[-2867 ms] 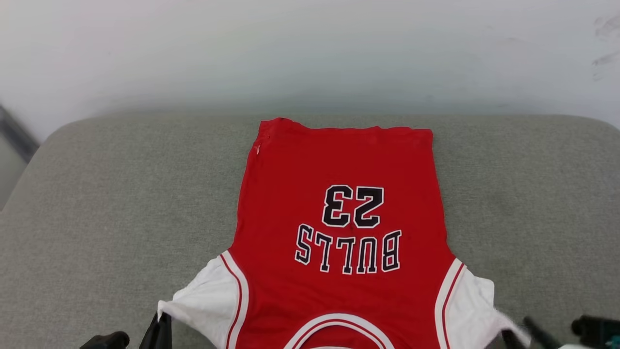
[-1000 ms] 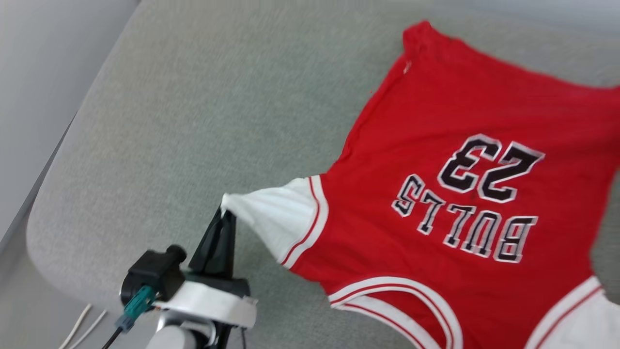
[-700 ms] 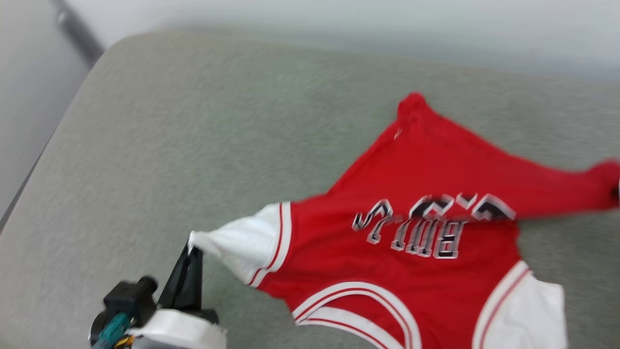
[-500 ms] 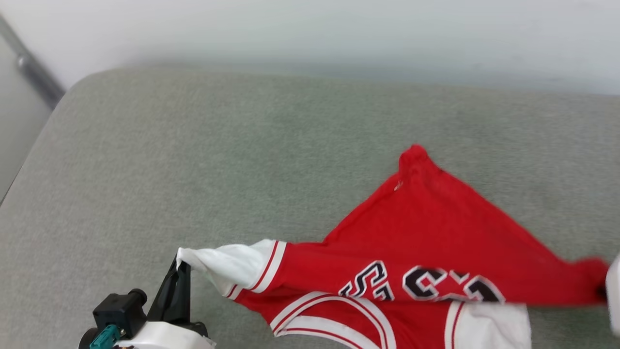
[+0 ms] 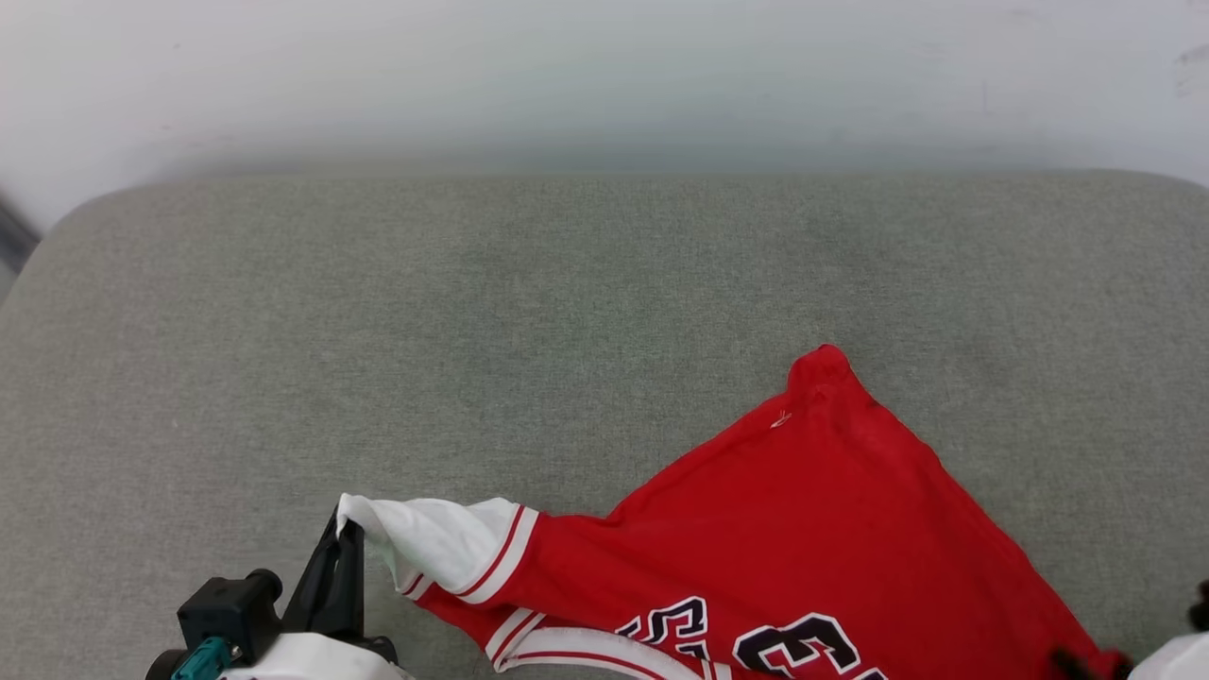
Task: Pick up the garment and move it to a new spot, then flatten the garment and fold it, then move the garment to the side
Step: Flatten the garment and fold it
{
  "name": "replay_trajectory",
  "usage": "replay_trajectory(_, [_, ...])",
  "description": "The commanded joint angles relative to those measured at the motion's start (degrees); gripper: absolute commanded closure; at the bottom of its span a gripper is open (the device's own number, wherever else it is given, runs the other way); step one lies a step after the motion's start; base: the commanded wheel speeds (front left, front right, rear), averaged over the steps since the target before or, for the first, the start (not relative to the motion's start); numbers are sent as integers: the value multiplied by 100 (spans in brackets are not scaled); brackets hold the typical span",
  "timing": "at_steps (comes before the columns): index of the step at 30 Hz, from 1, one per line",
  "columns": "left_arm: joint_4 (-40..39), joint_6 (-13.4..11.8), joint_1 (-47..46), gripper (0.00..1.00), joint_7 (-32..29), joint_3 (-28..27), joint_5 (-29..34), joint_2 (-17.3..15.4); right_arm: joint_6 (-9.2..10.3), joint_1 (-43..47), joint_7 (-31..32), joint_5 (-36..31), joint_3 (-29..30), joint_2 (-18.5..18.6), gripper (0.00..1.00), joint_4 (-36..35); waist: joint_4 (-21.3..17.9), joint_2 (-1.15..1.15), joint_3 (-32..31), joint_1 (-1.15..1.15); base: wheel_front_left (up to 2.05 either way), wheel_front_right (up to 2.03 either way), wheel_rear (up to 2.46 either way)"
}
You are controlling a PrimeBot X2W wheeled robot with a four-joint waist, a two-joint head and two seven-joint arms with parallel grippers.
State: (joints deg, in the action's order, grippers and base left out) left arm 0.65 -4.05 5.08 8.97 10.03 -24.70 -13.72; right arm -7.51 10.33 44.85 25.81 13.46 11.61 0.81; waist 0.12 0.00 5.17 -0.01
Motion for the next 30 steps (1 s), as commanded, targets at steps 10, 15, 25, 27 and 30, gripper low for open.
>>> replay_trajectory(10, [-233,27,-359,100,63,133,76,62,3,-1355,-3007,-64,-307,207,0,125,92,0,487,1,0,0,0])
replay_trajectory(15, [-399,84,-696,100,61,284,146,101,4,-2438,-2481,151,-1108,688,0,677,307,0,893,1,0,0,0])
replay_trajectory(25, [-453,287,-1316,100,209,572,260,240,4,-4260,290,655,-2255,1273,0,1571,860,0,1579,1,0,0,0])
replay_trajectory(27, [-420,306,-1408,100,243,610,266,273,4,-4452,599,567,-2405,1272,0,1659,940,0,1680,1,0,0,0])
replay_trajectory(30, [-343,339,-1491,100,294,655,260,310,4,-4517,938,501,-2523,1191,0,1958,1015,0,1793,1,0,0,0])
